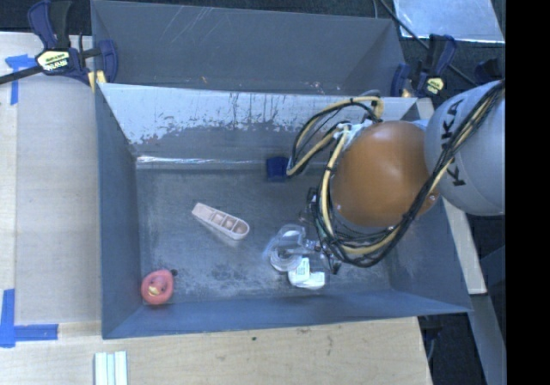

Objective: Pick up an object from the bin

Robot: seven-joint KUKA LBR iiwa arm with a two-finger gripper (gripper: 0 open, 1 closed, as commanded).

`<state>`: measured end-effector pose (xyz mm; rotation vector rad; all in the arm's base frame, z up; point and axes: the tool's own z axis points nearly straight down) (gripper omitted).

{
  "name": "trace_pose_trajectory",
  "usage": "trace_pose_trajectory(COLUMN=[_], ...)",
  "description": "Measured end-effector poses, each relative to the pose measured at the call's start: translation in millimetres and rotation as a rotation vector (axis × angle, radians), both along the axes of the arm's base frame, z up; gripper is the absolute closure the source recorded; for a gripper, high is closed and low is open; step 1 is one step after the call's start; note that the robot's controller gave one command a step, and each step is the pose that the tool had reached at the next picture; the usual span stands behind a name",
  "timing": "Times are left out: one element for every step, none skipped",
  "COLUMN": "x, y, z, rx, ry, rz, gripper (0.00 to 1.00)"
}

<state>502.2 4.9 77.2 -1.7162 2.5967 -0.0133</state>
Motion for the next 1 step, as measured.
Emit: trace_pose_trajectory(x=[0.0], y=[0.0], z=[0.0], rx=[0.000], ry=[0.000], rz=[0.000], gripper=[1.00])
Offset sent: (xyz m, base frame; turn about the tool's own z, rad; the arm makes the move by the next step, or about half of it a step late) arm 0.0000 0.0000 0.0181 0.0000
